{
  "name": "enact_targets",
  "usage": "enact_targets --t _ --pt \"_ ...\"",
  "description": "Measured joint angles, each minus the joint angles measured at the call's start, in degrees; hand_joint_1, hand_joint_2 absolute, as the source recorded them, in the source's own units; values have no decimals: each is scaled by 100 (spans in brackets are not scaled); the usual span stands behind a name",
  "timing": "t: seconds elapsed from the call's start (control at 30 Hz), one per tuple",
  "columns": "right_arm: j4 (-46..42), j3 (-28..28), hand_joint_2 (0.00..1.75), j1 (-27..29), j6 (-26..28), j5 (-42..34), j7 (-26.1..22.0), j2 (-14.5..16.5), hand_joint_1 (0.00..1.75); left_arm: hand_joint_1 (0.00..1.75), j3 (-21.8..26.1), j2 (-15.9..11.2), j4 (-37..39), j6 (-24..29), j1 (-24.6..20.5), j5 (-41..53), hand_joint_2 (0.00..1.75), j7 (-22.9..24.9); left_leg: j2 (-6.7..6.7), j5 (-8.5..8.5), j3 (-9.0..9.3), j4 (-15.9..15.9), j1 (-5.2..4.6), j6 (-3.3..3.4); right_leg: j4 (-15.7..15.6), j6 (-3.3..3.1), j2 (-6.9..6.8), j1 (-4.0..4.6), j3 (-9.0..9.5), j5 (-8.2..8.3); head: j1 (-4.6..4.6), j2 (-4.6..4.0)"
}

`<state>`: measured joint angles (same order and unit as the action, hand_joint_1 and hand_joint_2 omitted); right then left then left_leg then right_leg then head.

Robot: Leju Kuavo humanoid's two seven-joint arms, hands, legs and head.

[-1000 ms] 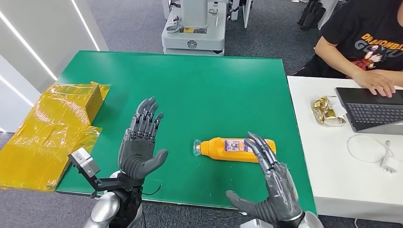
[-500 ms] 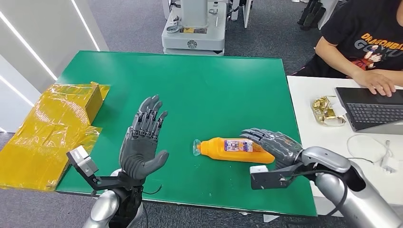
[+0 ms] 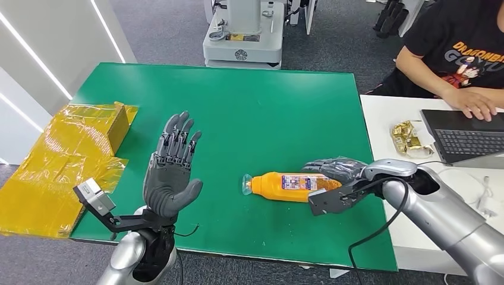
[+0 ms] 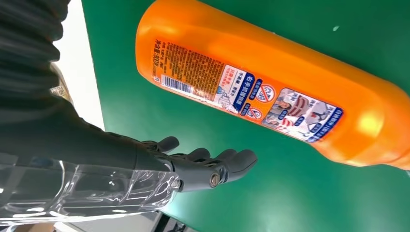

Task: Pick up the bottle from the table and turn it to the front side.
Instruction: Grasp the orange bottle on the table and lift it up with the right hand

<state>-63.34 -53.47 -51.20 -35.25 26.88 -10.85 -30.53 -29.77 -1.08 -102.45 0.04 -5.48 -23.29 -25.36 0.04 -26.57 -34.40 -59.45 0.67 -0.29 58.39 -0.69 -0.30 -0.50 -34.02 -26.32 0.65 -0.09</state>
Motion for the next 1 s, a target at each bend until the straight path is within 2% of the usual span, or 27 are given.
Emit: enact_targets --t 0.37,0.47,0.6,0.97,1.0 --pt "1194 -461 175 69 2166 748 -170 532 0 0 -16 -137 33 209 -23 -105 175 -171 0 0 1 1 2 0 0 0 0 2 -3 0 1 0" --pt "1494 -472 175 224 2563 895 -202 639 0 0 -17 -149 33 230 -23 -104 175 -172 0 0 0 1 1 0 0 0 1 2 -3 -1 1 0" --pt "1804 -462 175 423 2750 1004 -223 734 0 0 -17 -150 35 241 -23 -86 175 -172 0 -1 -1 0 1 0 -3 1 1 1 -3 -1 -1 0" --pt "2197 -298 175 580 2779 1111 -264 891 0 0 -20 -146 69 239 -34 -56 175 -149 2 -1 3 0 1 0 -3 1 3 1 -3 -1 1 0" --pt "2225 -262 175 597 2782 1135 -279 903 36 0 -20 -144 72 238 -34 -48 175 -137 2 -1 3 0 1 0 -3 1 3 1 -3 -1 1 0"
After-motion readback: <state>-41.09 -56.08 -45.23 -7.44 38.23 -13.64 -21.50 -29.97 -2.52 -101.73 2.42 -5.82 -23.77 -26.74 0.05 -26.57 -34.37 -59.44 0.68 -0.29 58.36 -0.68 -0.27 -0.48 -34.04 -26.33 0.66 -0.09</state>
